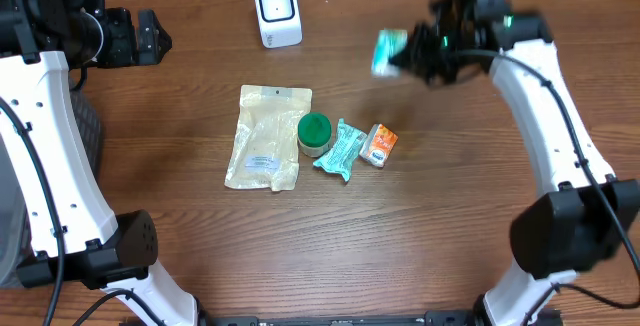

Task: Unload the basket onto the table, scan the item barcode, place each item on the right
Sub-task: 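Hold the teal box in front of the scanner window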

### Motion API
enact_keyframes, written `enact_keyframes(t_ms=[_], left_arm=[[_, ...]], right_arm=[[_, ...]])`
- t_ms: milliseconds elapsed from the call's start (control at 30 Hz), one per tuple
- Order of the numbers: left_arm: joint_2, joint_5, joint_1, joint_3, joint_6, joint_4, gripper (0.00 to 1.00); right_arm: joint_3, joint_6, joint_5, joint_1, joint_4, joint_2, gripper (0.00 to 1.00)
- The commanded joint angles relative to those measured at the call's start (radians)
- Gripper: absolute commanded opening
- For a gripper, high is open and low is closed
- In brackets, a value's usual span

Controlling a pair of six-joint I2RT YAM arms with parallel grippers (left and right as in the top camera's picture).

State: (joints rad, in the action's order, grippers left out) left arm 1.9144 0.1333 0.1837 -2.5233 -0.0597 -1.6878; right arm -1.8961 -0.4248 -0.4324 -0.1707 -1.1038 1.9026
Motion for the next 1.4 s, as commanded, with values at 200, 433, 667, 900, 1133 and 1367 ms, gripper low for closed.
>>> enact_keyframes(t_ms=[200,433,667,900,1133,1367], left_arm=[[0.002,-0.003,0.004,0.002,-0.015,-0.002,0.99],[0.002,-0.003,0.004,0.002,-0.016,-0.002,1.00],[0.002,-0.003,0.004,0.002,-0.016,-0.002,1.00],[0.002,-0.003,0.004,0.002,-0.016,-0.002,0.99],[0.002,-0.003,0.004,0.002,-0.015,-0.002,1.00],[0.002,-0.003,0.004,0.002,-0.015,-0.002,1.00]], right_arm=[[-0.545,0.273,0.705,-0.283,0.074,0.314,0.04],[-0.544,0.696,1.115,-0.434,0.495,0.503,0.04],[-0.544,1.002,1.081,-0.445,0.851,0.687,0.04],[-0.543,1.092,0.954,-0.423,0.909,0.777,0.04],[-0.530,1.092,0.905,-0.424,0.896,0.783,0.04],[-0.529,1.084,0.823,-0.425,0.799,0.784,0.04]])
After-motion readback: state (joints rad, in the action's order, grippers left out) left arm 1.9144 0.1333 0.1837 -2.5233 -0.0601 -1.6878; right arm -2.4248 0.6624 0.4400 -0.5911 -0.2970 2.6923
